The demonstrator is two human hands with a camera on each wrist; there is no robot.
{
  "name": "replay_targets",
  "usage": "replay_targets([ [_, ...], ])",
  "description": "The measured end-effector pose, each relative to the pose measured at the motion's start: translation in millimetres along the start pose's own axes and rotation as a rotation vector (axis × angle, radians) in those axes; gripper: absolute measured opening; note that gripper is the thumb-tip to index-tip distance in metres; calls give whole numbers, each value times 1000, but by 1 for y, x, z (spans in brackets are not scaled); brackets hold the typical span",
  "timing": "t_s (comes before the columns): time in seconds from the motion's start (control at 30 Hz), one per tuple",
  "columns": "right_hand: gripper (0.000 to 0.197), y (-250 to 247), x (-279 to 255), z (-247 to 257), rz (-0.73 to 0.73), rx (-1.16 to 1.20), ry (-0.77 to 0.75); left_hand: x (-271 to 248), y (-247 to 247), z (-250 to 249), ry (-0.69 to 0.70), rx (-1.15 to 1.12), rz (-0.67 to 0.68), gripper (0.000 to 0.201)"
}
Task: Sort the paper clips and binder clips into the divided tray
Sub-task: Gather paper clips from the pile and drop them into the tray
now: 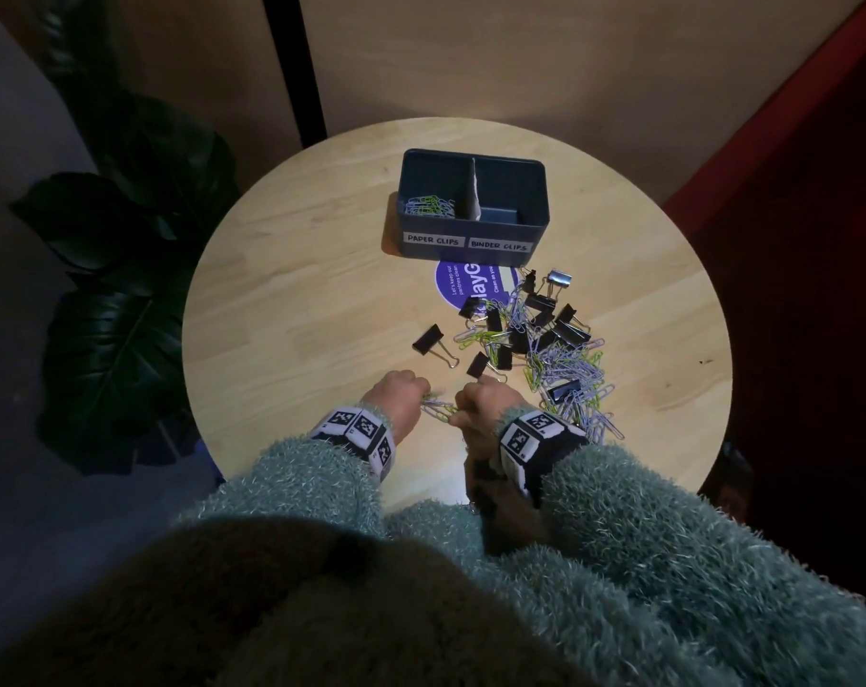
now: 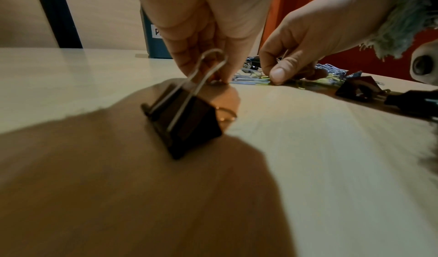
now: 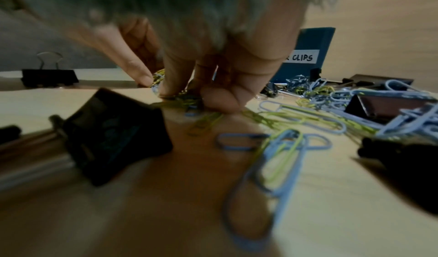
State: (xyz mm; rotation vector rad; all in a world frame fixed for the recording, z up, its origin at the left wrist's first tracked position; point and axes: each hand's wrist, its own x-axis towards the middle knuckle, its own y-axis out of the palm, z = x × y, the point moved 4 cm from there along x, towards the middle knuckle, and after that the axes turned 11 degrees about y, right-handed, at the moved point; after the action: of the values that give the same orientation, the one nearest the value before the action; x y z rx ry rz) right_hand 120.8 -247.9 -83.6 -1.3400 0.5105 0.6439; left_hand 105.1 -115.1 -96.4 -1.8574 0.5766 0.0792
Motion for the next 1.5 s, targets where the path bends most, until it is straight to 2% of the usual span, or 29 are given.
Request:
replay_targets([
  [0.1,43,-5,0,-6,-67,114,-11,-1,1,2,-27,-18,7,28],
  [0.23,65,-1,-6,-13,-114,104,-7,-1,-1,8,-39,-46,-8,25],
  [0.27,66,2,-7,-12,-113,98,-12,0,-2,9,-44,-60,-16,25],
  [0.37,56,7,-4,-2,-121,125,-60,1,-7,13,-74,-97,-9,26],
  [0.6,31,13,3,19,-242,120,-155,-6,-14,25,-132,-127,-21,26],
  [0.87,43,10,6,30,-135,-160,-161,-7,-20,32,-172,-187,-38,28],
  [0.93,42,5,10,33,-104,-159,-137,-5,-25,31,-173,-216,-64,28],
  [1.07,32,-34,18,29,-40,229,61,4,-52,30,-191,-376,-238,21],
  [1.17,16,-84,21,27,-120,628,36,21,-89,30,-208,-460,-389,19],
  [1.23,11,-118,27,29,-160,805,15,37,-116,28,-194,-480,-452,21],
  [1.37,13,-180,59,39,-263,1022,12,74,-171,26,-207,-570,-567,24],
  [1.47,9,-213,82,46,-395,1003,35,102,-199,28,-242,-659,-620,21],
  [1.5,13,-219,86,49,-436,977,52,109,-204,31,-268,-672,-640,21],
])
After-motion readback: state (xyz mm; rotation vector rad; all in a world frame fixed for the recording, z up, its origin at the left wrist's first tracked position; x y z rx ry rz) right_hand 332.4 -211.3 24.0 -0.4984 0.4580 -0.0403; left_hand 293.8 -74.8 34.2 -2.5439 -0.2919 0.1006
